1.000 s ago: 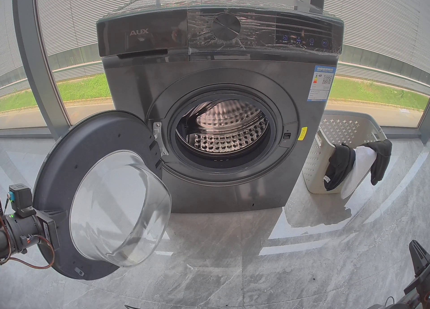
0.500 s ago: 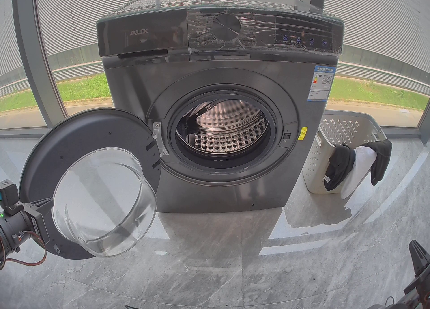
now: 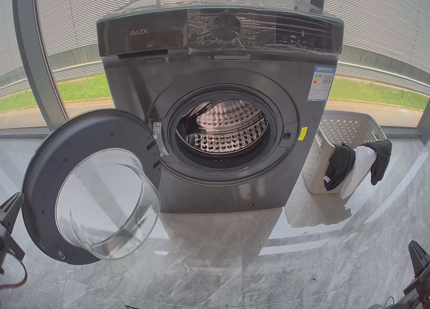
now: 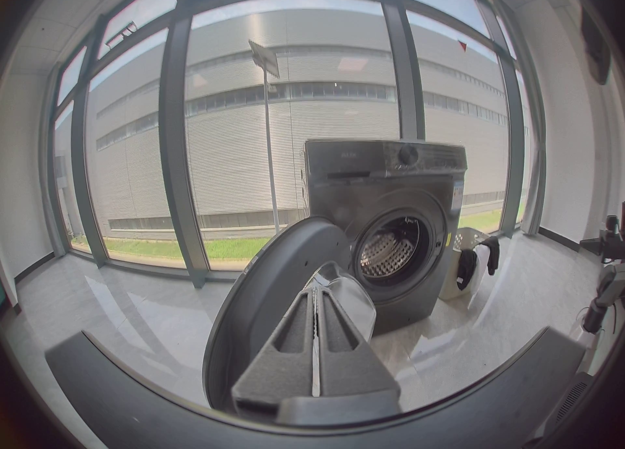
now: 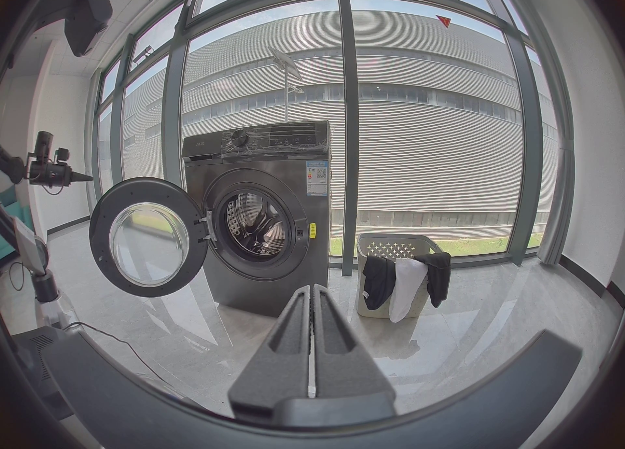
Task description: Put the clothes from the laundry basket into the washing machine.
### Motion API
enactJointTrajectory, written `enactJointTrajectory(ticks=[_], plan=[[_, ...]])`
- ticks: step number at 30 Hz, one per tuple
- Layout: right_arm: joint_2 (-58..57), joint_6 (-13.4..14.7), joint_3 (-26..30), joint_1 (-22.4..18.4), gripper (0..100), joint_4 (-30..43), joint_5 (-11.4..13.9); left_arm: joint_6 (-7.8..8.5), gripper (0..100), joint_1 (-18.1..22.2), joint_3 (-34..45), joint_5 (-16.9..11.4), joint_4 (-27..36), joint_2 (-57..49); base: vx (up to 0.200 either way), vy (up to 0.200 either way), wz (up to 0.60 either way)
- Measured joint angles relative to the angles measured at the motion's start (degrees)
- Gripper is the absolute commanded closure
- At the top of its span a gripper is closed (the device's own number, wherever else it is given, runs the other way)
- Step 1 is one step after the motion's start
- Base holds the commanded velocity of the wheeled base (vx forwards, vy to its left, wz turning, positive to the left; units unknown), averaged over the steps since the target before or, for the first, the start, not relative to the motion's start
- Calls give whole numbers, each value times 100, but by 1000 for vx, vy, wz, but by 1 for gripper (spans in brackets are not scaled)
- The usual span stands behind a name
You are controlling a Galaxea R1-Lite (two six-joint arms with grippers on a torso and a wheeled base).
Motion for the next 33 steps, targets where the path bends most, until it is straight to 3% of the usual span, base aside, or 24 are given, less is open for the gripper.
enactJointTrajectory(ticks=[12, 18, 23, 33], plan=[[2, -48, 0, 0, 100, 2, 95, -235, 100, -11, 1304, 294, 506, -2432, 0, 0, 0], [2, 13, 0, 0, 100, 0, 101, -397, 100, -20, 1698, 619, 1134, -2749, 0, 0, 0], [5, 79, 0, 0, 100, 0, 90, -472, 100, -22, 1742, 690, 1193, -2829, 0, 0, 0], [5, 124, 0, -1, 100, 0, 84, -474, 100, -22, 1748, 683, 1185, -2872, 0, -200, 0]])
